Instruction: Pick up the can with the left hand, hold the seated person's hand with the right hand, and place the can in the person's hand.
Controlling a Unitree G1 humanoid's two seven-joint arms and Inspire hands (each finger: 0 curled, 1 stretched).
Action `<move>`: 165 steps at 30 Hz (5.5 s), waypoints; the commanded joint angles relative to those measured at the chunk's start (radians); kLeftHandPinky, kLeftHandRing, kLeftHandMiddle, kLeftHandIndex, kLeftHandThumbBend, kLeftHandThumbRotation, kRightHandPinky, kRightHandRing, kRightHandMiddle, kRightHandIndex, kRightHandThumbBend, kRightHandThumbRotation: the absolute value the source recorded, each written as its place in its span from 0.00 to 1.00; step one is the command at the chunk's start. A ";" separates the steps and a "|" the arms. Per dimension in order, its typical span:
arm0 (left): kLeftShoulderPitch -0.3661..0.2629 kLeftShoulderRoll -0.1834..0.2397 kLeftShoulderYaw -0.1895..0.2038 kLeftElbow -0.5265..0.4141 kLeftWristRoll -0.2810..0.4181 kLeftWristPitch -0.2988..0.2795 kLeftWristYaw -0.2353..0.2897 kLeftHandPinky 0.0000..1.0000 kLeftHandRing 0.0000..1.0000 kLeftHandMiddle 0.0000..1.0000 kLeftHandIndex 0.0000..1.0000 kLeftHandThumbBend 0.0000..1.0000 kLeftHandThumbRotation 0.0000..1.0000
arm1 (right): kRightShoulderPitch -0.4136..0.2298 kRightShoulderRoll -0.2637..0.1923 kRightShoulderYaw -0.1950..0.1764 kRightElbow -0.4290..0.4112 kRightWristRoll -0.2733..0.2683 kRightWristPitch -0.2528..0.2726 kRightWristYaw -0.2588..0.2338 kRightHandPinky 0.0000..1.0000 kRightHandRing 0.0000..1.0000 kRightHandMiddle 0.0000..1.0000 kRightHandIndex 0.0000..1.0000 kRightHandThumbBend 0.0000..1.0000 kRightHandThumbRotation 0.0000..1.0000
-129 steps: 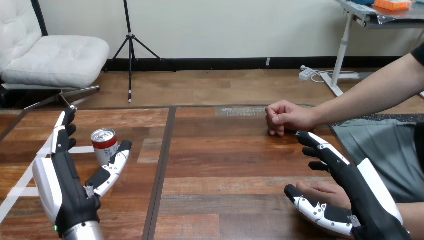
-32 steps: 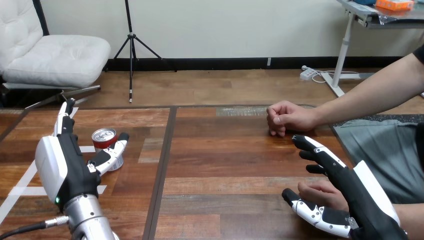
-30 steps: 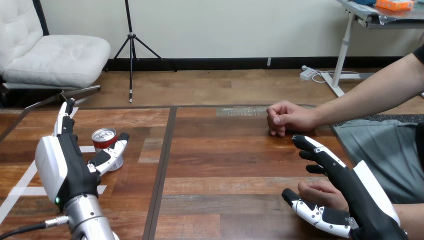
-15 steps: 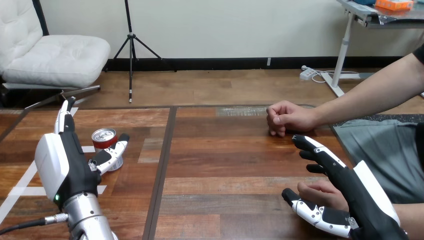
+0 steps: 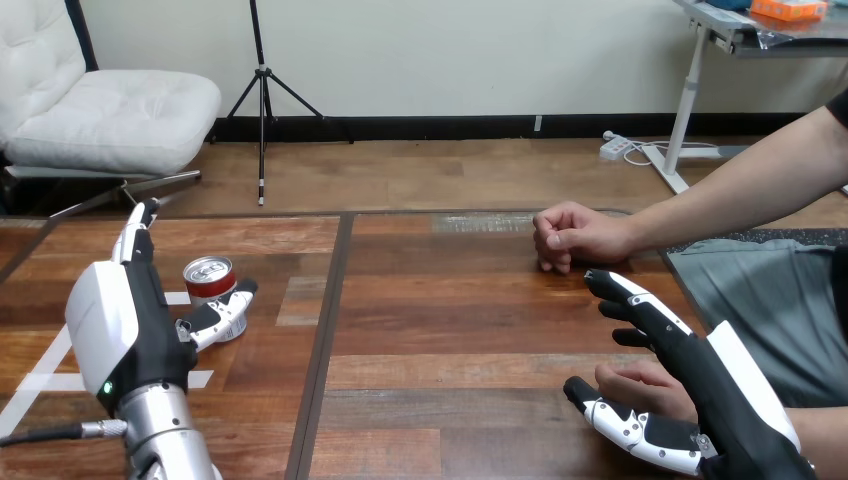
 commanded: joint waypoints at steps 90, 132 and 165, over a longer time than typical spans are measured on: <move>-0.247 0.184 -0.071 -0.014 0.051 0.228 -0.311 0.64 0.78 0.85 0.85 0.80 0.16 | -0.049 -0.016 -0.009 -0.023 -0.003 -0.010 -0.009 0.83 0.89 0.91 0.90 0.43 0.11; -0.277 0.209 -0.103 0.017 0.058 0.255 -0.406 0.67 0.80 0.84 0.83 0.81 0.19 | -0.053 -0.017 -0.011 -0.035 -0.011 -0.010 -0.011 0.84 0.90 0.92 0.90 0.42 0.10; -0.278 0.216 -0.111 0.020 0.066 0.252 -0.403 0.69 0.82 0.86 0.85 0.78 0.21 | -0.047 -0.009 -0.012 -0.035 -0.001 -0.014 -0.014 0.82 0.89 0.92 0.90 0.43 0.07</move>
